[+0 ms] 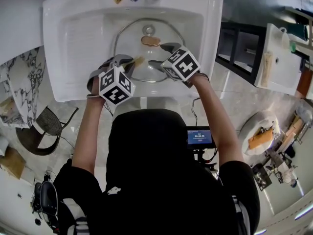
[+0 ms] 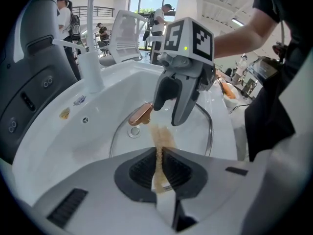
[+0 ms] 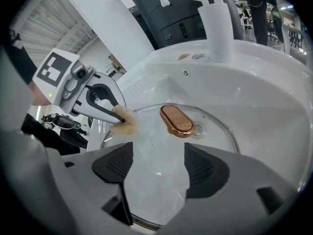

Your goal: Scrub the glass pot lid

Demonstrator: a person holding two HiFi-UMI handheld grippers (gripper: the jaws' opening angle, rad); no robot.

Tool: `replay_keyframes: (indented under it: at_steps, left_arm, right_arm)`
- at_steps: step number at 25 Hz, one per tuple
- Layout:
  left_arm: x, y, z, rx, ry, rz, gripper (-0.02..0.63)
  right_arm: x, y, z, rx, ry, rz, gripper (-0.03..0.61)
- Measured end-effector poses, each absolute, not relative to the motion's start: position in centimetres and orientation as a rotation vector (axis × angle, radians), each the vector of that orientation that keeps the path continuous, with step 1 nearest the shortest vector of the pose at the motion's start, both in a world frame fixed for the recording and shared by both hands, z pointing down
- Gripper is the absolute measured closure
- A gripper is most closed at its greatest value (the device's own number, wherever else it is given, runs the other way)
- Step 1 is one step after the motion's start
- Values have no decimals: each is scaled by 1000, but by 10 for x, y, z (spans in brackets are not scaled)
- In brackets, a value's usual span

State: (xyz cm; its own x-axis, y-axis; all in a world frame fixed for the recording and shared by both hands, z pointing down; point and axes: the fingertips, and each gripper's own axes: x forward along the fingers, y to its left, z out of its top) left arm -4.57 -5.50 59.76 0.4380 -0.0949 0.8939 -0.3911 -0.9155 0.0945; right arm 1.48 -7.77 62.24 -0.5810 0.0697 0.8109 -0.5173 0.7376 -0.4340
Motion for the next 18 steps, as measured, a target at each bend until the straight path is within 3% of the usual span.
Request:
replay_keyframes:
  at_steps: [18]
  left_arm:
    - [-51,-75,616,2292,-477,1492,591]
  right_arm:
    - [14,-77,621,334,-2058,832,265]
